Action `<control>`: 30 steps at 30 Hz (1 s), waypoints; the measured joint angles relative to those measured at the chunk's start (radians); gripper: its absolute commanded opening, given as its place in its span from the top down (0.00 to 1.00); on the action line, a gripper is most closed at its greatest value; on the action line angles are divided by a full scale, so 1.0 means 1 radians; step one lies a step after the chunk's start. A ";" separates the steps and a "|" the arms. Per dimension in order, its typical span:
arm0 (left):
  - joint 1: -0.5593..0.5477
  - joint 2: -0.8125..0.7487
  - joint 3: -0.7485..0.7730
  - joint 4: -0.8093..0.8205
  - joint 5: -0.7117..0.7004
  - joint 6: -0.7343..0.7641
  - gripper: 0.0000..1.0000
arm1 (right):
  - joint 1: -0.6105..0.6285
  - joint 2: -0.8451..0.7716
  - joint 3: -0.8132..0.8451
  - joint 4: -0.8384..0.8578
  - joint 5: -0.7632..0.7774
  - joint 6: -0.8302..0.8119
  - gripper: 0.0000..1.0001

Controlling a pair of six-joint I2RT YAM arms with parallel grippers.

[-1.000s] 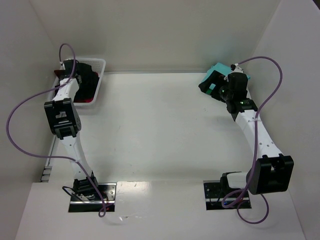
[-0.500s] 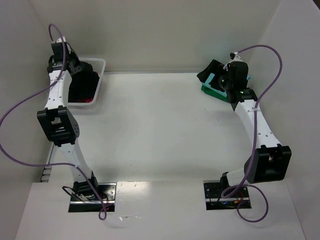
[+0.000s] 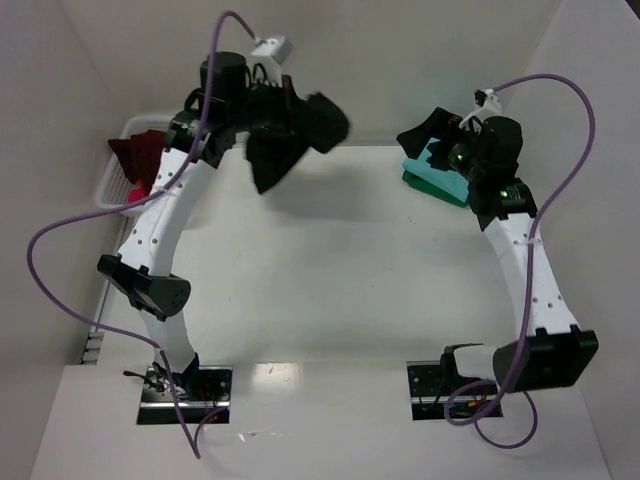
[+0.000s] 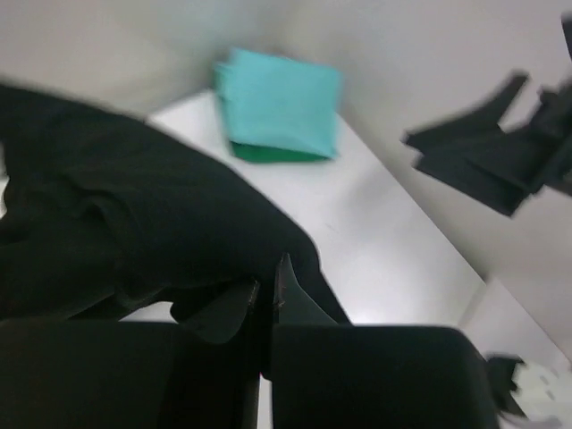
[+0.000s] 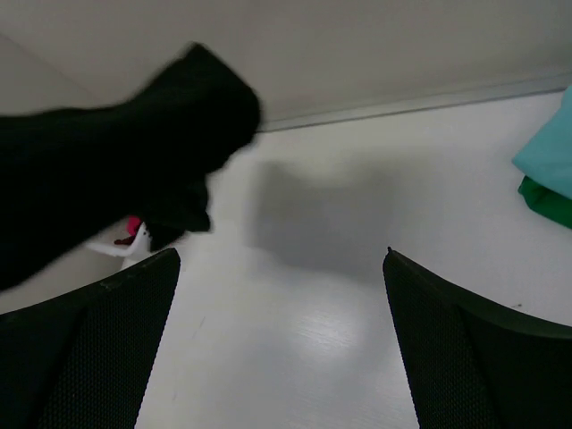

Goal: Fold and stack the t-shirts
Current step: Move the tshirt to the center of the board

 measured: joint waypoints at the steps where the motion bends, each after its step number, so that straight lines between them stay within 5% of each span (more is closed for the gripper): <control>1: -0.047 -0.006 -0.016 -0.005 0.009 0.000 0.99 | 0.000 -0.049 -0.016 -0.006 0.014 -0.002 0.00; 13: -0.117 -0.193 -0.732 0.082 0.053 -0.094 1.00 | 0.000 -0.364 -0.212 -0.100 0.089 -0.011 0.00; 16: -0.120 -0.202 -0.817 0.064 0.035 -0.110 0.80 | 0.000 -0.360 -0.239 -0.132 0.101 -0.014 0.00; 20: -0.120 -0.233 -0.835 0.041 0.028 -0.088 0.23 | 0.000 -0.345 -0.259 -0.146 0.096 -0.018 0.00; 25: -0.120 -0.269 -0.835 0.033 0.049 -0.075 0.00 | 0.000 -0.292 -0.309 -0.143 0.066 -0.022 0.00; 30: -0.121 -0.270 -0.835 -0.002 -0.018 -0.052 0.00 | 0.001 -0.212 -0.402 -0.180 0.059 -0.026 0.03</control>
